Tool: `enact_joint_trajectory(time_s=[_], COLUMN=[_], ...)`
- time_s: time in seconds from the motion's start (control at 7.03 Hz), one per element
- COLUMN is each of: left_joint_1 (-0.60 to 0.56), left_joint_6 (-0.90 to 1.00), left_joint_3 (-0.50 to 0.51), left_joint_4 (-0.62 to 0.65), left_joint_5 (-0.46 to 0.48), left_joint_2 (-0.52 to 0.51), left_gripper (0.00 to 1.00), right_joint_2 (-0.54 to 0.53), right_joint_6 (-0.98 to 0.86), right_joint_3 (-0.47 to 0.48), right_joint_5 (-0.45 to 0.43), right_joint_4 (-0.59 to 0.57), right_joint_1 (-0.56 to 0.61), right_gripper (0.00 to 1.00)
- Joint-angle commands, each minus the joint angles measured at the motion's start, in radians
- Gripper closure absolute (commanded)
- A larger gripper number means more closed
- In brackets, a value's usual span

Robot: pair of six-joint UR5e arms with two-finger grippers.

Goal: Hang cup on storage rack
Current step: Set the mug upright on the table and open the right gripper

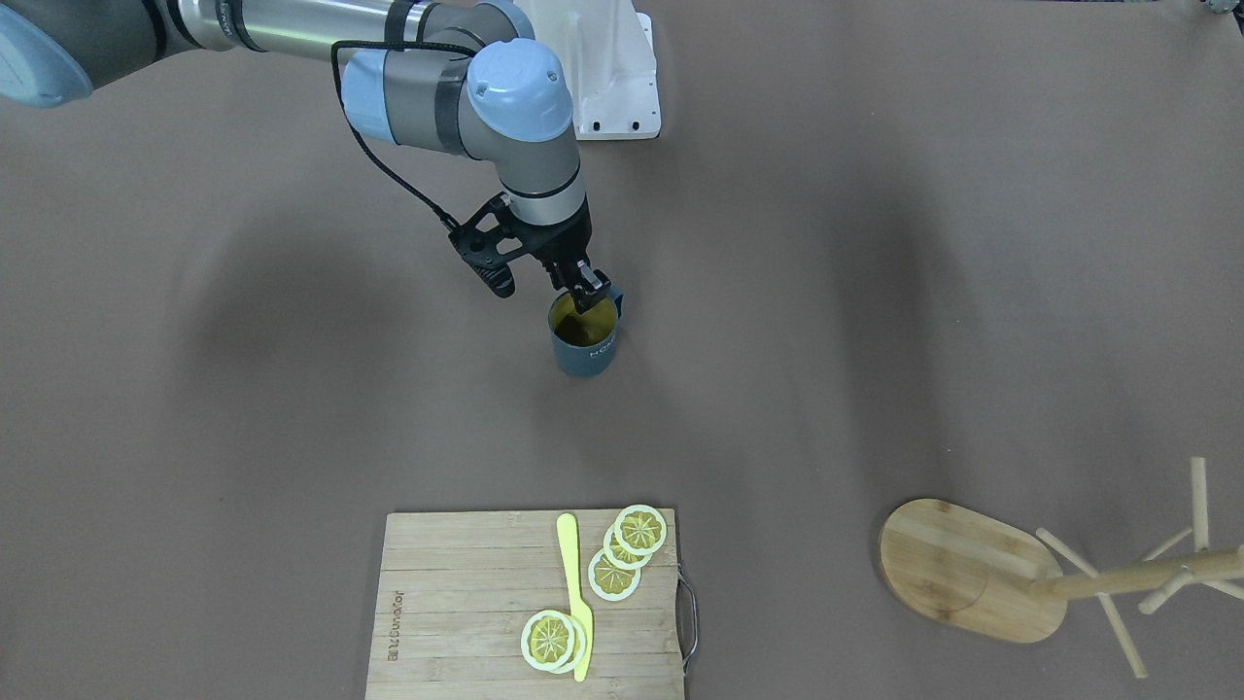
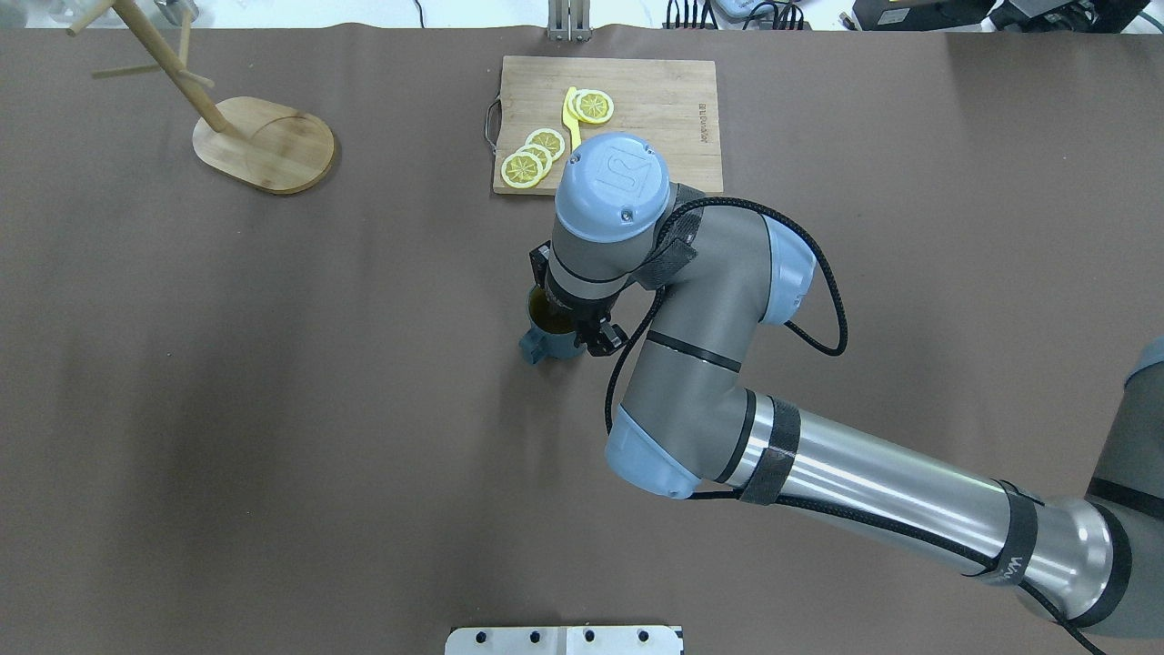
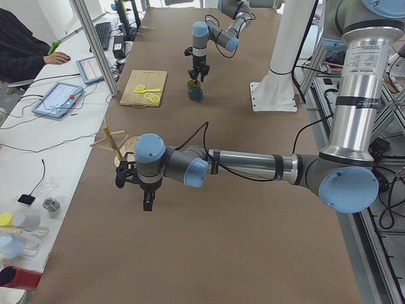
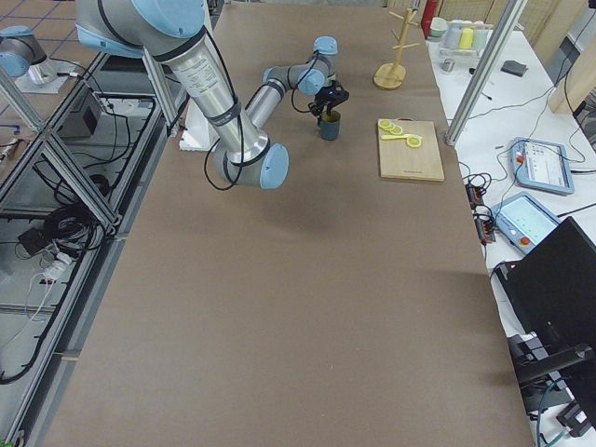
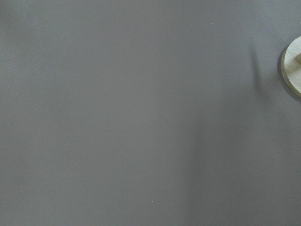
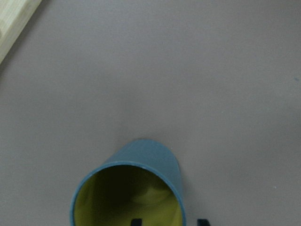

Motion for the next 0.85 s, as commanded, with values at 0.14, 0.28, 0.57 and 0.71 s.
enact_joint_trajectory(time_s=[0.14,0.28,0.57,0.71], left_joint_1=[0.011,0.072,0.161,0.192], left_joint_6=[-0.052,-0.074,-0.109,-0.103], left_joint_3=[-0.125,-0.206,-0.34,-0.35], left_joint_4=[0.006,0.008,-0.011,-0.061], left_joint_5=[-0.123,-0.125,-0.119,-0.118], left_joint_2=[-0.021,-0.024,-0.064,-0.094], left_gripper=[0.02,0.02,0.02,0.02], right_joint_2=[-0.037,-0.095,-0.226,-0.264], right_joint_6=[-0.035,-0.117,-0.333,-0.404], right_joint_3=[0.079,0.106,0.177,0.179], right_joint_5=[0.074,0.152,0.171,0.165], right_joint_4=[-0.006,-0.007,-0.009,-0.007], right_joint_1=[0.119,0.196,0.271,0.291], right_gripper=[0.0,0.0,0.0,0.0])
